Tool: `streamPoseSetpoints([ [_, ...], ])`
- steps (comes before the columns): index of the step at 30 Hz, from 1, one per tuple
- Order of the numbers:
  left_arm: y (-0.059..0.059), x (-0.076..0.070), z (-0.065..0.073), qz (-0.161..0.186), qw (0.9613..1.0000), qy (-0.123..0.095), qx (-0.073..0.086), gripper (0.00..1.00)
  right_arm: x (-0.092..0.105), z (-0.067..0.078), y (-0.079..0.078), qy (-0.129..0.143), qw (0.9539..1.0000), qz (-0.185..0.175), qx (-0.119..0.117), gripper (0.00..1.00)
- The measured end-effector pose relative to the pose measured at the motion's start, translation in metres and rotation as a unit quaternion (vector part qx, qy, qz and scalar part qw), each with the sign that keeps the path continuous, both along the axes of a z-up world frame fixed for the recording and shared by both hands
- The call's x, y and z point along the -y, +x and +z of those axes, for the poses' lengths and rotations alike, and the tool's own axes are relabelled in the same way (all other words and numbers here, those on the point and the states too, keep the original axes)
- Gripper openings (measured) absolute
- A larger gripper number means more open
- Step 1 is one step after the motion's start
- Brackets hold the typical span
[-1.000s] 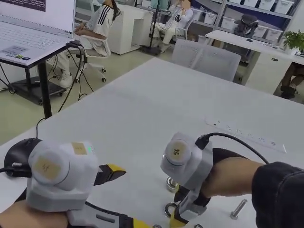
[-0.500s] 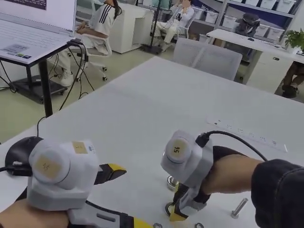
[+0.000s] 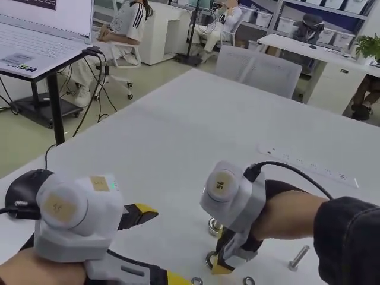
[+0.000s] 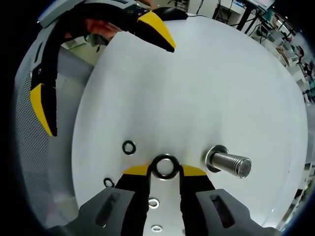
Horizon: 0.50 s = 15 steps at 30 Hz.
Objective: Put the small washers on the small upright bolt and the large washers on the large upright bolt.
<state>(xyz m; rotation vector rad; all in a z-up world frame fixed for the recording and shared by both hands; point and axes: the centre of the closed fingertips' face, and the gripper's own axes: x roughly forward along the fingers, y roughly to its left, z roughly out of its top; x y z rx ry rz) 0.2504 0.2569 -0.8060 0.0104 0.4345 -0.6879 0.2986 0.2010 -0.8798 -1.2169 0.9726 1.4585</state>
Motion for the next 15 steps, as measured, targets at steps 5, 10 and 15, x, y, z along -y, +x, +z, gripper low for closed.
streamPoseSetpoints([
  [5,0.0005,-0.0003,0.0003,0.000,1.0000,0.000,0.001,0.82,0.0010,0.0000,0.0007,0.000,1.0000,0.001,-0.001,0.23],
  [10,0.0001,-0.0001,-0.0012,-0.001,1.0000,0.001,-0.001,0.82,0.0035,0.0019,0.0028,0.001,1.0000,-0.002,0.000,0.23],
  [15,0.0007,0.0006,-0.0011,-0.002,1.0000,0.002,-0.001,0.82,0.0098,0.0045,0.0056,-0.004,1.0000,-0.004,0.002,0.23],
])
